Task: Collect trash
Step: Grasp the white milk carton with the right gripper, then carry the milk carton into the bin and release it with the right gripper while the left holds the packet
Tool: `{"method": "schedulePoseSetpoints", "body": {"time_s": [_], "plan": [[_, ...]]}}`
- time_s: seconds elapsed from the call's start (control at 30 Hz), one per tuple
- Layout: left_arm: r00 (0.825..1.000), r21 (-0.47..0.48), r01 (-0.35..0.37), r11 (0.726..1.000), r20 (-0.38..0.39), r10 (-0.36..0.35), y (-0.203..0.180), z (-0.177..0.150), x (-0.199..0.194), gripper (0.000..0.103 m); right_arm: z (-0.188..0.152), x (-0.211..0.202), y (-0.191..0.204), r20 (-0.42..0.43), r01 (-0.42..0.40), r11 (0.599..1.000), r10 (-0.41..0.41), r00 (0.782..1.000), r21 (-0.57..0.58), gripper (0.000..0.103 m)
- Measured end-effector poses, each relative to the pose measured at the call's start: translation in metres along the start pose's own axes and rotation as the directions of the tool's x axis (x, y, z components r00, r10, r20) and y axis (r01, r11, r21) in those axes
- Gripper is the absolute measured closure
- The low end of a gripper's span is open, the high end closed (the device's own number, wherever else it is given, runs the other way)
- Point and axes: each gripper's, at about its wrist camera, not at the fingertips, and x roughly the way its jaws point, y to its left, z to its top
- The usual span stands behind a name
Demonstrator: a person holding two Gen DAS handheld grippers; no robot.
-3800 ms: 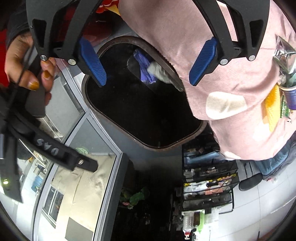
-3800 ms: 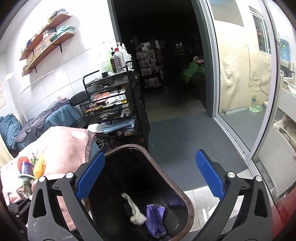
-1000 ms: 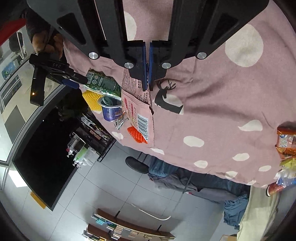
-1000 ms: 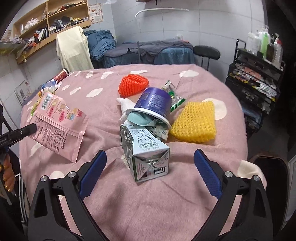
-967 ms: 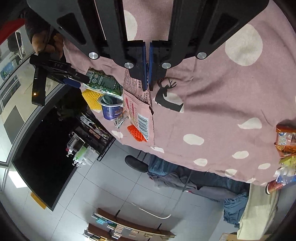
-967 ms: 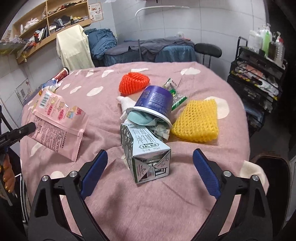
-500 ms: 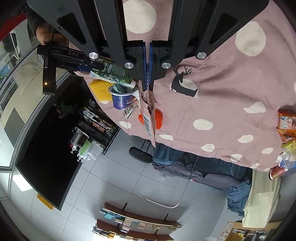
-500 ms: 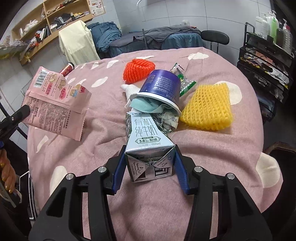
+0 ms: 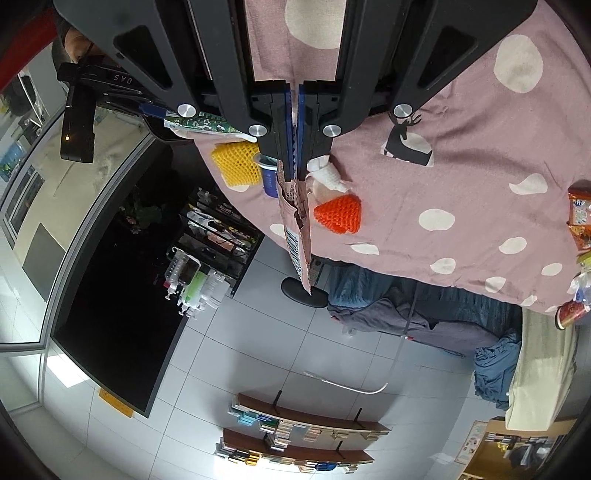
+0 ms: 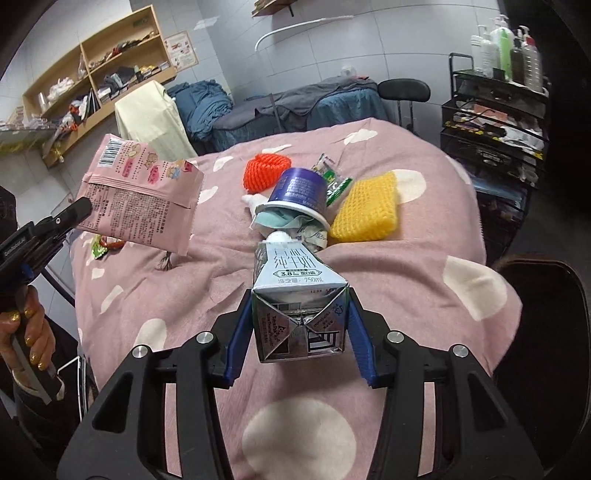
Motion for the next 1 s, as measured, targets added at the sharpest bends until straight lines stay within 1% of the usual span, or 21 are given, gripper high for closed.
{"method": "schedulePoseSetpoints", "body": {"time_s": [0.23,0.4,0.5,0.6,0.67,0.77,0.83,1.0], "plan": [[0.998,0.039,0.064,0.997,0.002,-0.064,-0.027,0.005,0.008,0.101,-0.008,-0.038,-0.022,0.069,0.033,0.997,-0.038,0.997,0.065,0.055],[0.993,0.068,0.117,0.991,-0.019,-0.116,-0.05,0.005,0.023,0.101,-0.01,-0.06,-0.046,0.114,0.081,0.989,-0.095,0.989,0.124,0.055],[0.988,0.082,0.151,0.985,-0.036,-0.149,-0.065,0.004,0.034,0.101,-0.01,-0.073,-0.059,0.144,0.128,0.98,-0.151,0.978,0.155,0.055],[0.982,0.099,0.187,0.977,-0.06,-0.182,-0.082,0.002,0.046,0.101,-0.011,-0.085,-0.072,0.163,0.153,0.97,-0.185,0.969,0.188,0.055],[0.976,0.11,0.21,0.972,-0.075,-0.202,-0.093,-0.001,0.052,0.101,-0.013,-0.091,-0.083,0.17,0.185,0.959,-0.222,0.96,0.214,0.055],[0.967,0.124,0.245,0.961,-0.105,-0.233,-0.11,-0.005,0.064,0.101,-0.015,-0.097,-0.097,0.169,0.222,0.944,-0.267,0.949,0.245,0.055],[0.961,0.133,0.264,0.955,-0.124,-0.248,-0.118,-0.008,0.07,0.101,-0.017,-0.102,-0.11,0.165,0.261,0.926,-0.312,0.936,0.272,0.055],[0.946,0.144,0.303,0.942,-0.168,-0.278,-0.139,-0.017,0.089,0.101,-0.024,-0.11,-0.136,0.149,0.332,0.89,-0.392,0.908,0.313,0.056]]}}
